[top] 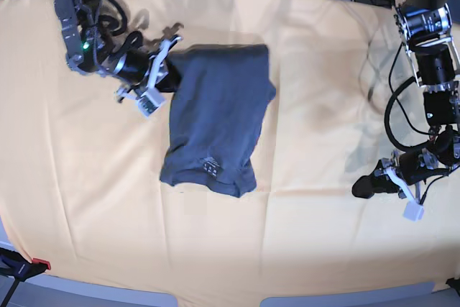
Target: Fold the T-shirt properly
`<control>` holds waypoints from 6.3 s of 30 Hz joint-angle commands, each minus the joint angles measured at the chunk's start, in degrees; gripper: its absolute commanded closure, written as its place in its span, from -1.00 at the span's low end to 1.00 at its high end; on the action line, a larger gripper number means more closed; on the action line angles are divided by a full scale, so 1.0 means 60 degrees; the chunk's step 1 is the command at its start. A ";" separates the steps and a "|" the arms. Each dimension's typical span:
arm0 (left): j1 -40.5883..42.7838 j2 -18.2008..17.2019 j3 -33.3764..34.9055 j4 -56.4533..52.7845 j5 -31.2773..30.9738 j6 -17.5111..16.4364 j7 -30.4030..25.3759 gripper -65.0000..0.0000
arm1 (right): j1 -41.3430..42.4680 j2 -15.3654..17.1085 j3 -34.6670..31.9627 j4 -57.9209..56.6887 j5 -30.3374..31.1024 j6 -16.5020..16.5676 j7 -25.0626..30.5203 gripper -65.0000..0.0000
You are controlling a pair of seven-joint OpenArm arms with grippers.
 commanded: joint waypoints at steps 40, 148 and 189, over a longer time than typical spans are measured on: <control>0.1402 -0.0321 0.0372 0.0335 -0.3515 -0.1055 0.1985 1.00 | 0.0328 -0.0084 0.2259 0.2320 -0.0856 -0.1188 -0.0379 1.00; 0.0608 0.2415 0.4277 0.0426 0.7227 -0.0503 -0.6255 1.00 | -0.1366 0.0200 0.1912 0.0925 -0.0973 -0.0546 -0.0011 1.00; 0.7012 -0.1960 -0.0889 0.8550 -0.3856 -0.0903 0.2010 1.00 | -0.5333 0.0204 1.0761 0.2565 0.8420 0.0556 -0.5096 1.00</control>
